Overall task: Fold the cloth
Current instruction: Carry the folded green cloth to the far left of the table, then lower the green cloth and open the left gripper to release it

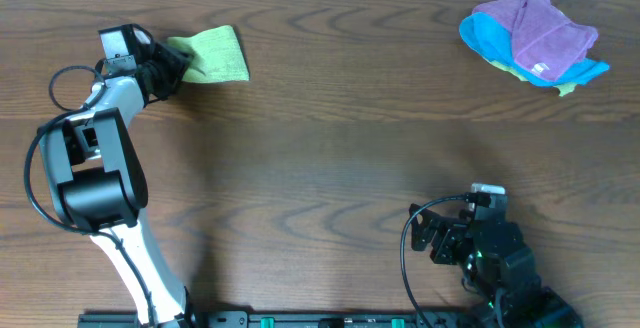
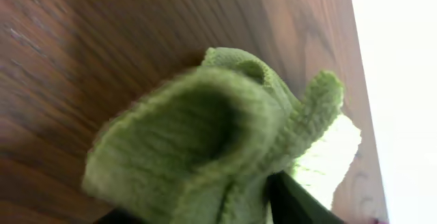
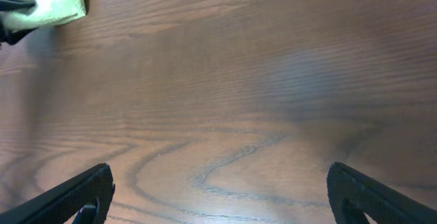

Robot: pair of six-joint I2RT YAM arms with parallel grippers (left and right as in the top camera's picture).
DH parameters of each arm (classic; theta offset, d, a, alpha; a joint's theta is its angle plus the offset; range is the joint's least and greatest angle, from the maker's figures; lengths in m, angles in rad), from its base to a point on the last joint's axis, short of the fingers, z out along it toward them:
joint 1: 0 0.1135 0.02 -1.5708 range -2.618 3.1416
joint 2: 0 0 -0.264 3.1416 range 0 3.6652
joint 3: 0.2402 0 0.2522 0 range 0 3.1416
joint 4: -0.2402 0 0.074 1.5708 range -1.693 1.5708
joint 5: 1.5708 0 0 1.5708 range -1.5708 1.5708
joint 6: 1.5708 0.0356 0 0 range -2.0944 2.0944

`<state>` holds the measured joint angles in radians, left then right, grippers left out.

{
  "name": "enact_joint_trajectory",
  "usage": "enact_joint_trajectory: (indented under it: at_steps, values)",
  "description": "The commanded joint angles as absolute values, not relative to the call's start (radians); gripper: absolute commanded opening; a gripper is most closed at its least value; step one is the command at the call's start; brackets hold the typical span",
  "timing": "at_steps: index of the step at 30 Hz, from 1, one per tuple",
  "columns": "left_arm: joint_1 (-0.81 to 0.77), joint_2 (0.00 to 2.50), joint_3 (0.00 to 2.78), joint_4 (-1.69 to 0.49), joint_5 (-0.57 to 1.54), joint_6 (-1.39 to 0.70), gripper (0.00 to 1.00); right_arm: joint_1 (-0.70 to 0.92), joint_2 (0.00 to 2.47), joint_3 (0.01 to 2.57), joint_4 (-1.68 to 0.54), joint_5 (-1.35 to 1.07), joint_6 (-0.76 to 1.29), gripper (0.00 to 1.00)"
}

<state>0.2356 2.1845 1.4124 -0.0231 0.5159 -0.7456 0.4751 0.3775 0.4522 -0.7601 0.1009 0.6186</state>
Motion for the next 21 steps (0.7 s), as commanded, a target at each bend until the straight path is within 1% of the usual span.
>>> enact_joint_trajectory:
  at_steps: [1,2,5,8,9,12,14,17,21]
  values:
    - [0.260,2.194,1.433,-0.029,0.487,-0.683,0.61,0.470,0.372,0.451,-0.760,0.101,0.632,0.99]
    - [0.270,2.194,1.433,-0.029,0.488,-0.679,0.68,0.470,0.372,0.451,-0.760,0.101,0.632,0.99]
    - [0.299,2.193,1.433,-0.029,0.509,-0.679,0.84,0.470,0.372,0.451,-0.760,0.101,0.632,0.99]
    - [0.330,2.193,1.434,-0.027,0.571,-0.672,0.98,0.470,0.372,0.451,-0.760,0.101,0.632,0.99]
    - [0.341,2.191,1.434,-0.027,0.605,-0.667,0.96,0.470,0.372,0.451,-0.760,0.101,0.632,0.99]
    - [0.349,2.172,1.436,-0.041,0.653,-0.641,0.96,0.470,0.372,0.451,-0.760,0.101,0.632,0.99]
    - [0.348,2.145,1.436,-0.063,0.651,-0.616,0.96,0.470,0.372,0.451,-0.760,0.101,0.632,0.99]
    - [0.337,2.043,1.436,-0.146,0.590,-0.547,0.96,0.470,0.372,0.451,-0.760,0.101,0.632,0.99]
    - [0.332,1.949,1.436,-0.249,0.572,-0.471,0.96,0.470,0.372,0.451,-0.760,0.101,0.632,0.99]
